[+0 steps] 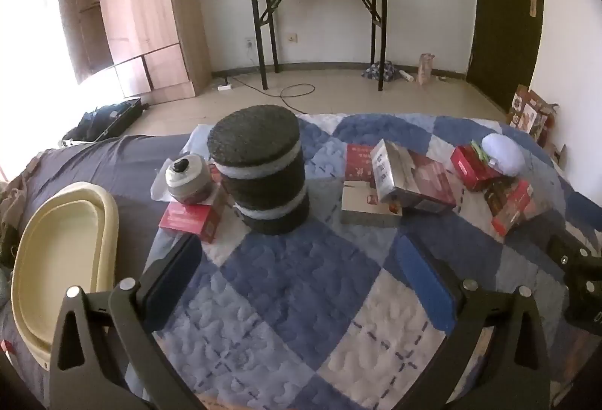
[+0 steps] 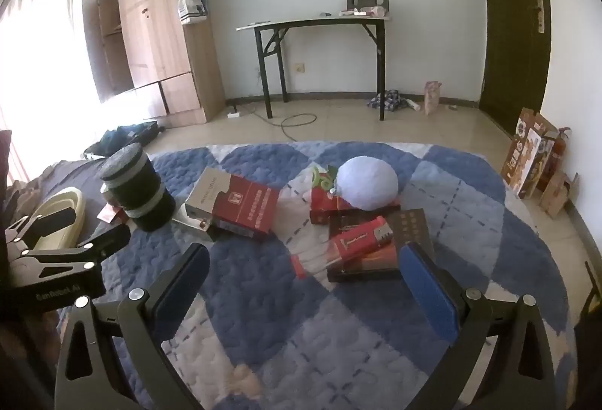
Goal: Organize rigid objects
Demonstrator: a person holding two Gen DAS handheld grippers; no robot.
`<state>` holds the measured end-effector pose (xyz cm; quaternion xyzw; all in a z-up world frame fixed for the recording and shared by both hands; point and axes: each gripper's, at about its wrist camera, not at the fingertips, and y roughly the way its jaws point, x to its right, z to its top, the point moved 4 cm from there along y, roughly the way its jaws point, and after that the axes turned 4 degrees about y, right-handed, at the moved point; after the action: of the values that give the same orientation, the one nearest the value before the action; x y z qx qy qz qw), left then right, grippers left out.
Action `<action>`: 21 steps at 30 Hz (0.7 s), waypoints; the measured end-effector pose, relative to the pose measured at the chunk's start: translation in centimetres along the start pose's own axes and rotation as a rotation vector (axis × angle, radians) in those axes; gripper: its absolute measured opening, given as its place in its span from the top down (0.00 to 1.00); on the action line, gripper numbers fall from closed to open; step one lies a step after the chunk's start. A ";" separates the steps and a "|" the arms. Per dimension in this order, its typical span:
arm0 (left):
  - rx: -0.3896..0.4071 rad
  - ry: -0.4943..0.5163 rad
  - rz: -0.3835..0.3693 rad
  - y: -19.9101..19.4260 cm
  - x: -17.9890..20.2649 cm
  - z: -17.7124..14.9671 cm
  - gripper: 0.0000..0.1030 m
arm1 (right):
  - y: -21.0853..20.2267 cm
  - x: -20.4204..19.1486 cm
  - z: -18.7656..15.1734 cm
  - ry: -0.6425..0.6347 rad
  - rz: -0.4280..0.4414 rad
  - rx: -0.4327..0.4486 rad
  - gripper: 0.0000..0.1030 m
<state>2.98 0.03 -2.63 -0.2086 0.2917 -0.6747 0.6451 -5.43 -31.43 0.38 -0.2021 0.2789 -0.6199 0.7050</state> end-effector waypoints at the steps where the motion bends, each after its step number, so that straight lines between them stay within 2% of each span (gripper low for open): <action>1: -0.011 0.012 0.008 0.0 0.0 0.0 0.00 | 0.0 0.0 0.0 -0.003 -0.003 -0.008 0.00; 21: -0.008 0.007 -0.004 0.1 0.3 0.0 0.00 | 1.2 -0.7 -0.7 -0.048 -0.032 -0.029 0.00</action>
<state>2.98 -0.31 -2.73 -0.2095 0.2960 -0.6756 0.6419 -5.05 -30.50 -0.80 -0.2313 0.2676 -0.6220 0.6986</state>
